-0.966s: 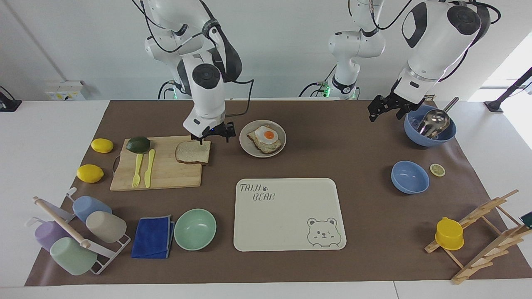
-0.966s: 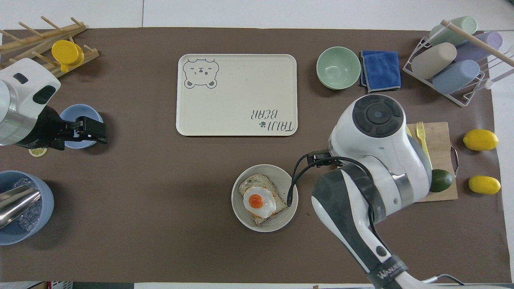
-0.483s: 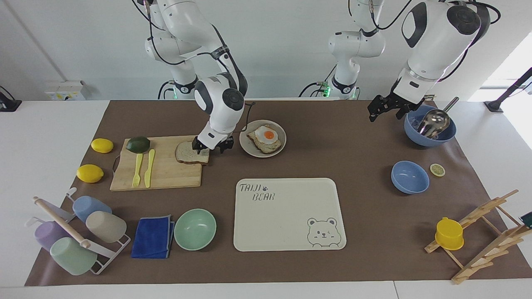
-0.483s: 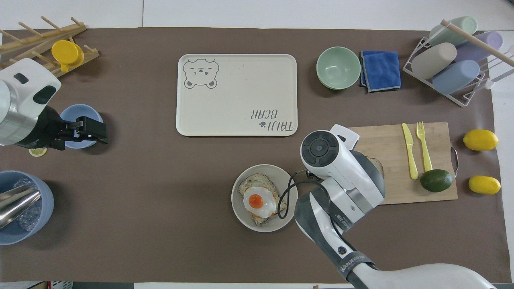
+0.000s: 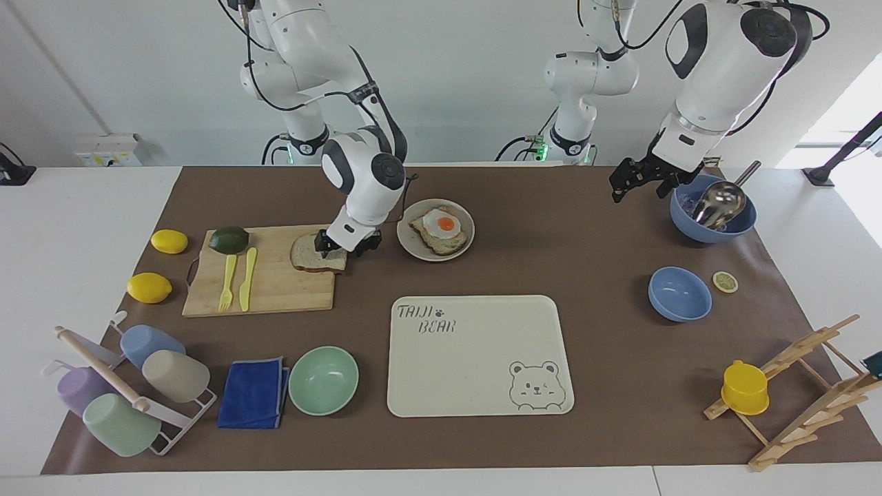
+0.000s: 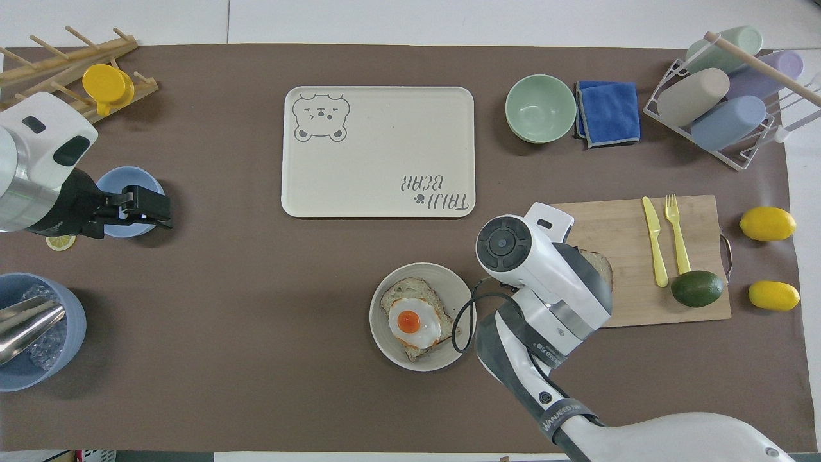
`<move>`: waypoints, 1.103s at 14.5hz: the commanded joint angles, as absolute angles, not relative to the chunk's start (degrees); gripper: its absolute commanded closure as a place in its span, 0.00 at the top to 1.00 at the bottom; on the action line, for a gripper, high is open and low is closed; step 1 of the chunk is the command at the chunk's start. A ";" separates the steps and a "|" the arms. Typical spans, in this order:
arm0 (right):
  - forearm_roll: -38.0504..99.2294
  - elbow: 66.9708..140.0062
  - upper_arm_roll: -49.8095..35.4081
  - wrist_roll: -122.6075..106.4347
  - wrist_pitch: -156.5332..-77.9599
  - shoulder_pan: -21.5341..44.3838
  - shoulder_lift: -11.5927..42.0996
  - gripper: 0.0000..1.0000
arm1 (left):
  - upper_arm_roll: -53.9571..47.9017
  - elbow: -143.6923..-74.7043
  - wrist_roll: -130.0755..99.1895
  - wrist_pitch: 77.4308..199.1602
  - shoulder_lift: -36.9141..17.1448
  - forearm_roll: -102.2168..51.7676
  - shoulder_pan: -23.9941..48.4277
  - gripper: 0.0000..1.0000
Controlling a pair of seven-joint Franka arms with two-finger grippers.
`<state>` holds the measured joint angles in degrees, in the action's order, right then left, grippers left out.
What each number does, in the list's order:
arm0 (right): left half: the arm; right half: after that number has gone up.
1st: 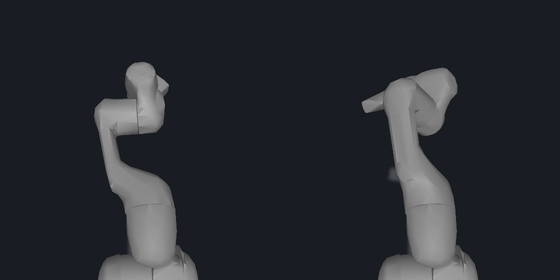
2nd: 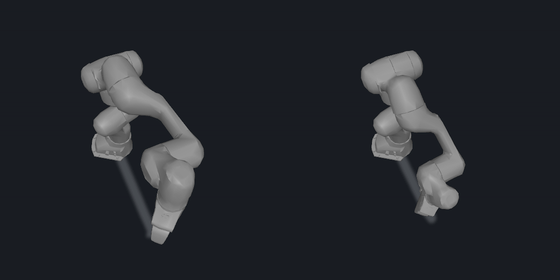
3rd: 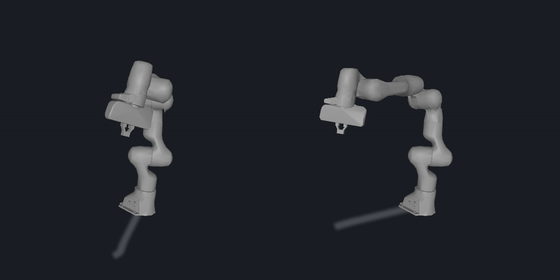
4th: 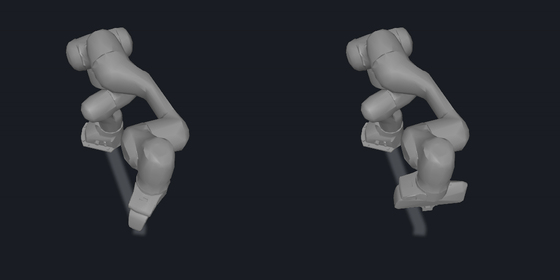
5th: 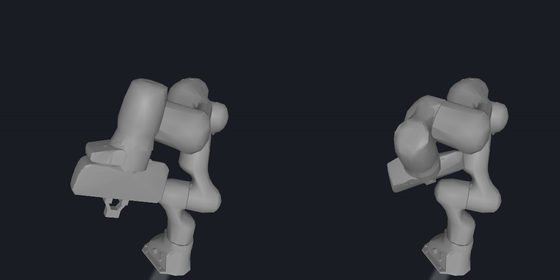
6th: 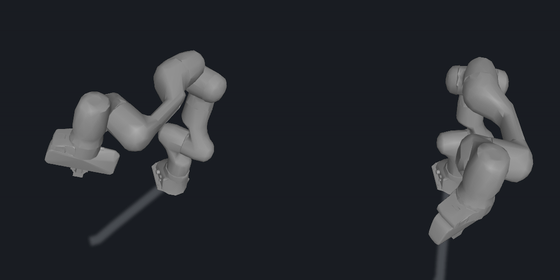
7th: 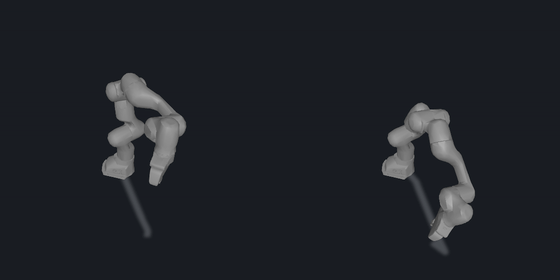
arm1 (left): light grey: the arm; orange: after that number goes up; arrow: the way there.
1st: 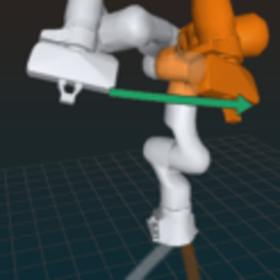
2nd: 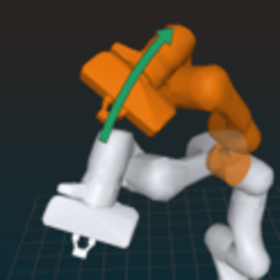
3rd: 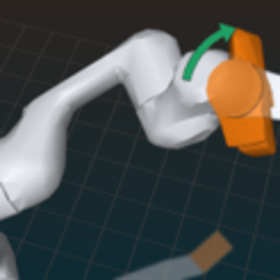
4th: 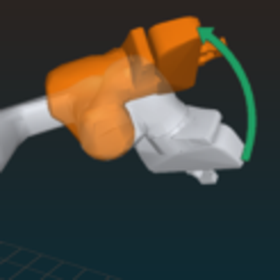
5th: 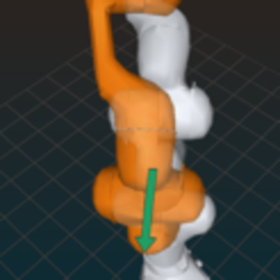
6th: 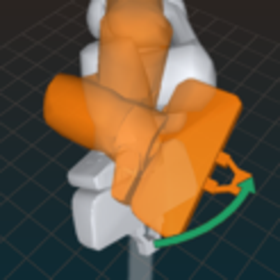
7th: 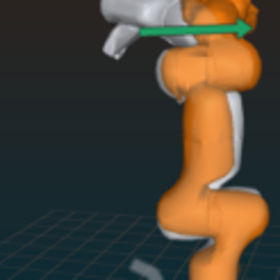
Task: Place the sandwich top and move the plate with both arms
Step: 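Carry the bread slice with the right gripper over the egg plate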
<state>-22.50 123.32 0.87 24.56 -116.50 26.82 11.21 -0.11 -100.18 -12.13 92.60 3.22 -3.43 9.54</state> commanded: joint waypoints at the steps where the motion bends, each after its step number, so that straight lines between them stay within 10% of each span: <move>1: -24.43 124.28 0.79 24.79 -115.75 26.63 10.37 0.38 | 0.09 -101.42 -11.95 93.43 4.39 -4.04 9.67 1.00; 4: -24.43 124.28 0.79 24.70 -115.40 26.80 10.28 0.00 | 0.09 -101.43 -11.87 93.17 4.48 -4.04 9.84 1.00; 12: -17.15 96.55 0.35 25.31 -94.85 40.41 16.42 0.00 | 0.09 -101.16 -11.95 93.51 4.39 -3.96 9.84 1.00; 16: -12.49 94.57 0.00 32.58 -98.60 46.30 18.36 0.00 | 0.09 -101.42 -11.87 93.52 4.39 -3.96 9.32 1.00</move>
